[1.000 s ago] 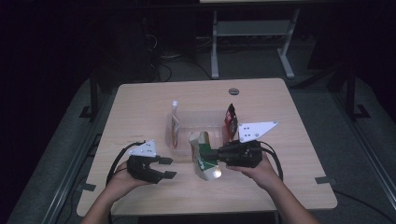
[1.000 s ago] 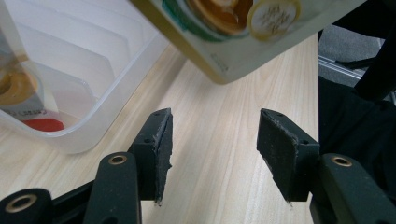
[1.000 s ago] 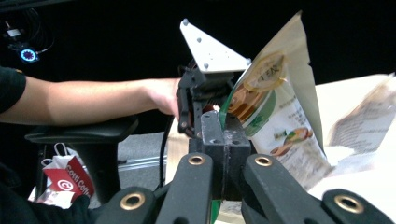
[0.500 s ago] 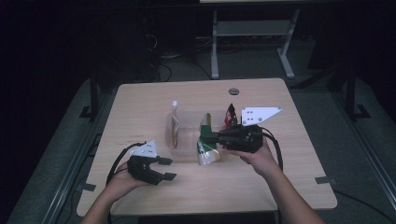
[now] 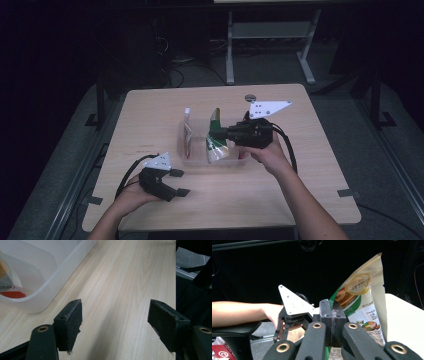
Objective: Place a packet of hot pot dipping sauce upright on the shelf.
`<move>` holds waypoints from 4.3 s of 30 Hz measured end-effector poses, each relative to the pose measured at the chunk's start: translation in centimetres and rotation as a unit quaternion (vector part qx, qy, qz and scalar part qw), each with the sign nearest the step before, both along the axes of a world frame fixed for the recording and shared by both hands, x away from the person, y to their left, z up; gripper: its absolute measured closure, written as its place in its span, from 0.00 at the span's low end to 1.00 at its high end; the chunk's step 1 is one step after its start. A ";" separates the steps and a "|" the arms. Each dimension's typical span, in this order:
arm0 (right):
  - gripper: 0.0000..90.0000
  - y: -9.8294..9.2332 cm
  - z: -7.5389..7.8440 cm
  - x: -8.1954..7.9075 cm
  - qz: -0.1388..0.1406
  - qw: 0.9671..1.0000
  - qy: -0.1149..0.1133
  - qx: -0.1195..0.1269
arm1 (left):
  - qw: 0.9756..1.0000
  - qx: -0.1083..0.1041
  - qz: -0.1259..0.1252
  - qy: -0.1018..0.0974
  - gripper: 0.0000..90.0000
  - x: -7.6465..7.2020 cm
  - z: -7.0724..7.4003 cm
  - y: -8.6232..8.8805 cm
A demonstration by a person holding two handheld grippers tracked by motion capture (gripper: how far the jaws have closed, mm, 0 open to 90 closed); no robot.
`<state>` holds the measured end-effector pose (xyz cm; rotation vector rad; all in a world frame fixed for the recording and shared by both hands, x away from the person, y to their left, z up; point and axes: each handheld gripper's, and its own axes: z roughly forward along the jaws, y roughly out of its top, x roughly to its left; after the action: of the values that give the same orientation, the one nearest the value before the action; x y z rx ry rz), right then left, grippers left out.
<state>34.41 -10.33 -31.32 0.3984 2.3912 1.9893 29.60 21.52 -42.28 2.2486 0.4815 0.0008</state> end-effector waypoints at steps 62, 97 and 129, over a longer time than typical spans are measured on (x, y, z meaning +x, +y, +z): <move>0.46 0.8 -4.0 3.6 -0.104 0.992 0.031 -0.067 | 1.000 0.012 -0.010 0.015 0.28 -0.1 -0.5 -0.2; 0.32 -4.0 -7.2 -3.6 -0.099 0.982 0.023 -0.158 | 1.000 0.011 0.022 -0.003 0.28 -1.0 0.4 1.2; 0.26 -15.3 -14.0 -7.0 -0.227 0.941 0.099 -0.232 | 0.990 0.097 0.101 -0.030 0.27 -4.0 -2.0 6.6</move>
<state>27.43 -25.65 -45.36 1.0470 2.4707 1.2011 25.63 28.08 -44.32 2.3705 0.7008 0.2294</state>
